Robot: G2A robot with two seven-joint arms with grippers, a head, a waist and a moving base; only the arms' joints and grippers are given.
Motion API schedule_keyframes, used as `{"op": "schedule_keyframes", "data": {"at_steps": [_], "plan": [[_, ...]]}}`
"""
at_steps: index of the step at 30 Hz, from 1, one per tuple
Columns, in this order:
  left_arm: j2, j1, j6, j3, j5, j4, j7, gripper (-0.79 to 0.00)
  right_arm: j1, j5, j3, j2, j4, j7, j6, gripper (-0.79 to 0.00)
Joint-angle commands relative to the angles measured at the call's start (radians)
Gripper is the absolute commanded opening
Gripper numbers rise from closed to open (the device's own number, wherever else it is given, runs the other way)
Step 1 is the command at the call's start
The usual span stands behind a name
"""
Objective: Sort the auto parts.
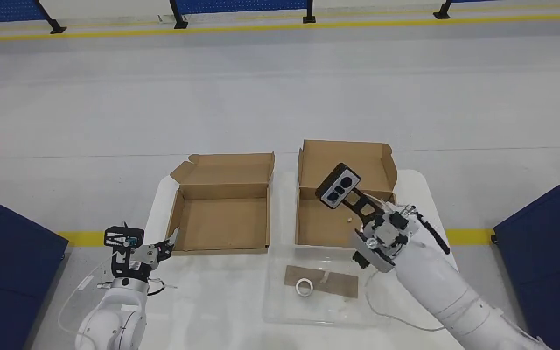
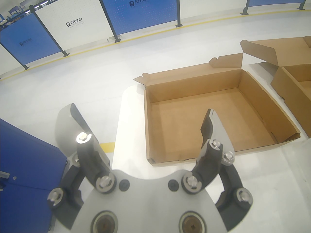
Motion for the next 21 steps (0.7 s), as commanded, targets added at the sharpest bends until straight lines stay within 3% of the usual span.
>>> {"op": "schedule_keyframes", "data": {"at_steps": [1,10,21], "plan": [[0.000,0.000,0.000,0.000,0.000,0.000,0.000,0.000,0.013,0.051,-0.008,-0.012,-0.003,0.009,0.020,-0.785],[0.000,0.000,0.000,0.000,0.000,0.000,0.000,0.000,0.067,0.110,-0.032,-0.062,0.010,0.009,0.060,-0.785],[0.000,0.000,0.000,0.000,0.000,0.000,0.000,0.000,0.055,0.108,-0.024,-0.067,-0.011,-0.019,0.057,-0.785]]}}
